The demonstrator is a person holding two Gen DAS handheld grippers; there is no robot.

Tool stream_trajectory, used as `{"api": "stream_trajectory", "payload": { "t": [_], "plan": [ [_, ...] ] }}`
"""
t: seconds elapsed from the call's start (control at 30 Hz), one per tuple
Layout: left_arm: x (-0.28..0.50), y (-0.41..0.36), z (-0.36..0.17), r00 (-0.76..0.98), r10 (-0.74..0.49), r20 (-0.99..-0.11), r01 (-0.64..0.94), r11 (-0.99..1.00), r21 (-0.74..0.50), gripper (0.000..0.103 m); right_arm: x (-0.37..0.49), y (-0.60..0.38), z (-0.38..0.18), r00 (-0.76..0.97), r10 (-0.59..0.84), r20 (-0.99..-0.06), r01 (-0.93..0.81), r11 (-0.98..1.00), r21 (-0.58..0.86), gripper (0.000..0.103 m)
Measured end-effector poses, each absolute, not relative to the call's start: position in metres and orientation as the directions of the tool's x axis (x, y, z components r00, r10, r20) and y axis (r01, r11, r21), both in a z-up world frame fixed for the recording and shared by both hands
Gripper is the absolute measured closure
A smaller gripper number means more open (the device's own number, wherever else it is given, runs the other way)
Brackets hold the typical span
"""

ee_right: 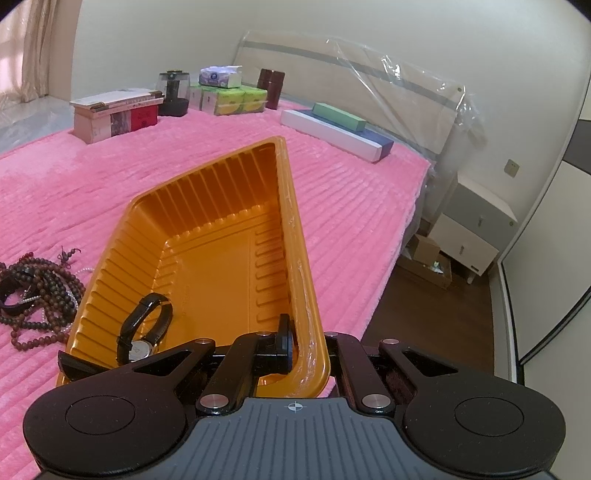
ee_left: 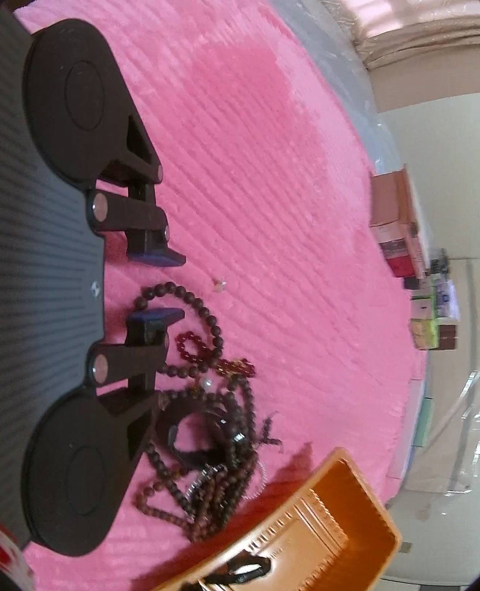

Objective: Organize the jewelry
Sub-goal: 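Grasp a dark wooden bead bracelet with the left tool, then lower the bead bracelet into the tray and open the left tool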

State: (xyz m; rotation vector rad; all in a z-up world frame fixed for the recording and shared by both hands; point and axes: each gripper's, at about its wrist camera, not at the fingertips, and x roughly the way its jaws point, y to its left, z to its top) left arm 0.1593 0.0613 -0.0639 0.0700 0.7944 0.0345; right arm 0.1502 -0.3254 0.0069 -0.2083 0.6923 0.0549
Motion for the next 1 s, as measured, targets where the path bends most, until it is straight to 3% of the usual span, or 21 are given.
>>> {"api": "stream_trajectory", "payload": {
  "t": [0.13,0.57,1.0],
  "plan": [
    [0.158,0.059,-0.067,0.691,0.059,-0.720,0.011,0.996,0.092,0.097,0.150,-0.325,0.007,0.770,-0.017,-0.638,-0.120,0.978,-0.171,0.098],
    [0.142,0.039,-0.005,0.769,-0.009,-0.640,0.063,0.996,0.062,0.097,0.150,-0.324,0.008,0.759,-0.010,-0.651,-0.136,0.975,-0.174,0.099],
    [0.148,-0.027,0.039,0.786,-0.245,-0.568,0.269,0.962,-0.043,0.097,0.156,-0.319,0.010,0.706,-0.010,-0.709,-0.201,0.956,-0.214,0.098]
  ]
}}
